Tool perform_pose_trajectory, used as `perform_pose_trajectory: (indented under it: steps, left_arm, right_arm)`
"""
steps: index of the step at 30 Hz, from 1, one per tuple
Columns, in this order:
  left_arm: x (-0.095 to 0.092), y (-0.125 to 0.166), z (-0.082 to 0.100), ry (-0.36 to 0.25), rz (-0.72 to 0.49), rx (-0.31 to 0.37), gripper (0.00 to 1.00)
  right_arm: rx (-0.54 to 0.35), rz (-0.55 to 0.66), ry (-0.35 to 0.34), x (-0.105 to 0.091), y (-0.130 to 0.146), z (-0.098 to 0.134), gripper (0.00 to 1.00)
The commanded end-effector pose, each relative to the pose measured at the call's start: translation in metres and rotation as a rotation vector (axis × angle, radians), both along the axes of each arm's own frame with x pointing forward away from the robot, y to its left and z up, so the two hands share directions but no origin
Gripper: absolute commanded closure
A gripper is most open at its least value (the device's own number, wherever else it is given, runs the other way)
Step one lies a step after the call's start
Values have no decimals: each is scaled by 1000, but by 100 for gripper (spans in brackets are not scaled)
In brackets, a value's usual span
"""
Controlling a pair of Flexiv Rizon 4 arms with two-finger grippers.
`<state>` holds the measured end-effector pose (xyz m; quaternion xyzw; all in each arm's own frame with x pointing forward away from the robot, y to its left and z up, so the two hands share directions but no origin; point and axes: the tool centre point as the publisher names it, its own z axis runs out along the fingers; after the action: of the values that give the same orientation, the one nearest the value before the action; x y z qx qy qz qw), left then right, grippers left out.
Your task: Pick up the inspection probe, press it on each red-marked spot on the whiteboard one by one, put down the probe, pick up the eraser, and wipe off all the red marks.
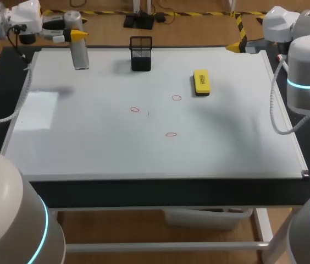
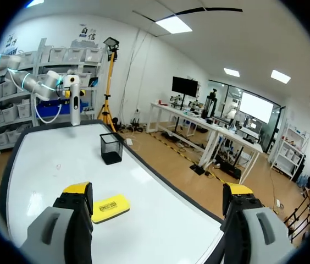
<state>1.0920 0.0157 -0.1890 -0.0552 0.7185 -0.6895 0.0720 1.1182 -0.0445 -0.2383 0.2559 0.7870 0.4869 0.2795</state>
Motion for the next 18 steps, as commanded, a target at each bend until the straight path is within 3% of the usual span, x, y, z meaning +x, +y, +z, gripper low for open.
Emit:
perform_pose_trajectory:
  steps: [1,13,18]
  left_arm:
    - [-5,-2,3,-13,233,-1,100]
    - [-5,-2,3,-13,233,-1,100]
    - [-5,-2,3,-13,233,-1,100]
  right_arm:
    - [-42,156,118,20,-6,-1,0]
    - [-316,534,271,26,15,-17,0]
    - [-500,719,343,26,28,-26,0]
